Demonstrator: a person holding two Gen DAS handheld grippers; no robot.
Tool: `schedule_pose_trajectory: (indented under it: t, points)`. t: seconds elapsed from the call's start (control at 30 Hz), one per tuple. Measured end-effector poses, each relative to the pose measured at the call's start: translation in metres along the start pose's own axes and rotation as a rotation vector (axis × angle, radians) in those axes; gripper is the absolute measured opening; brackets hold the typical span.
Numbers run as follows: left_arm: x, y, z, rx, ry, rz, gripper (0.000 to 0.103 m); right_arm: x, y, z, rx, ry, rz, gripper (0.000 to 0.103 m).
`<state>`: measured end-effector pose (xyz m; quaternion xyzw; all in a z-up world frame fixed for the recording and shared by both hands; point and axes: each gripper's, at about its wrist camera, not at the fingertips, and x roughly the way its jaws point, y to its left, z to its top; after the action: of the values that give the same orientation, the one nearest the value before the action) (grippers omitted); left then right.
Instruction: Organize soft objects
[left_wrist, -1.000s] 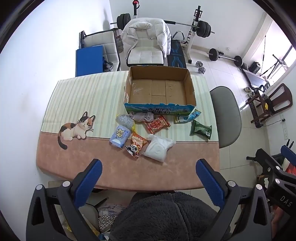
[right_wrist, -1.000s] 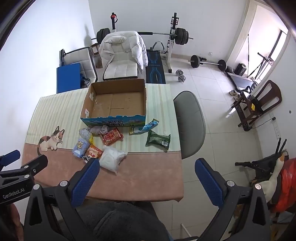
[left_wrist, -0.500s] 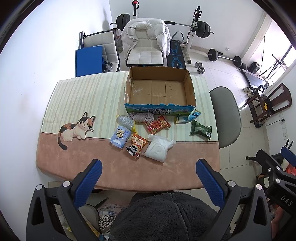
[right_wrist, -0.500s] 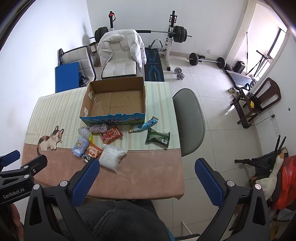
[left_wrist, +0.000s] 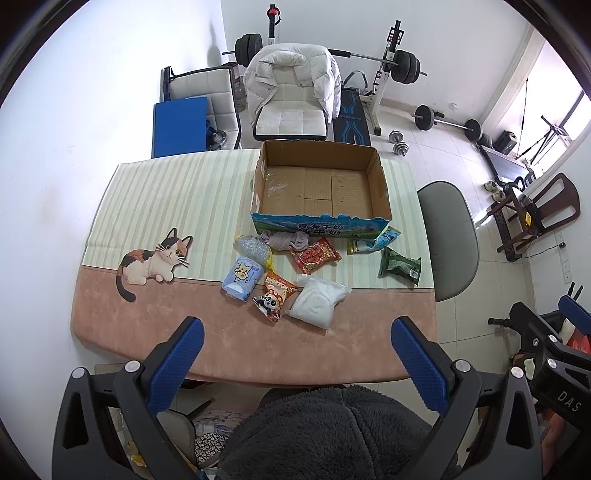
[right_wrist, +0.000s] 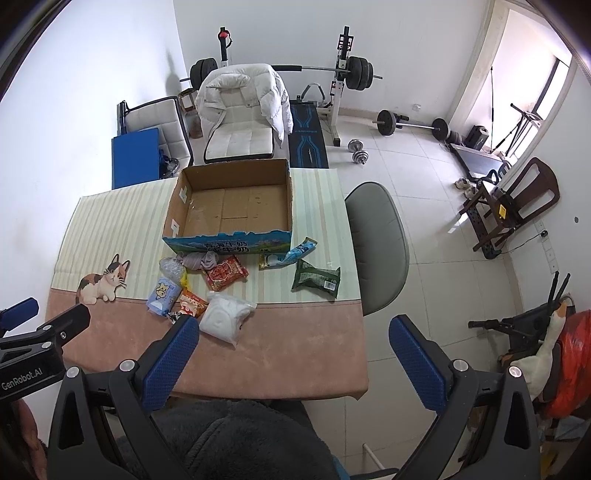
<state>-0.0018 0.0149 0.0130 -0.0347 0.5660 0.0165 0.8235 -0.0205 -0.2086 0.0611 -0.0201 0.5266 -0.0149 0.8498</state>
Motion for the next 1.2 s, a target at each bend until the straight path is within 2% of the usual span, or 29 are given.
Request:
schedule_pose_trajectory:
  t: [1.2]
  points:
    - [-0.008,0.0,-0.002,0.011,-0.017,0.004,0.103,-0.011,0.005,-0.002,-0.011,-0.009,0.019,0.103]
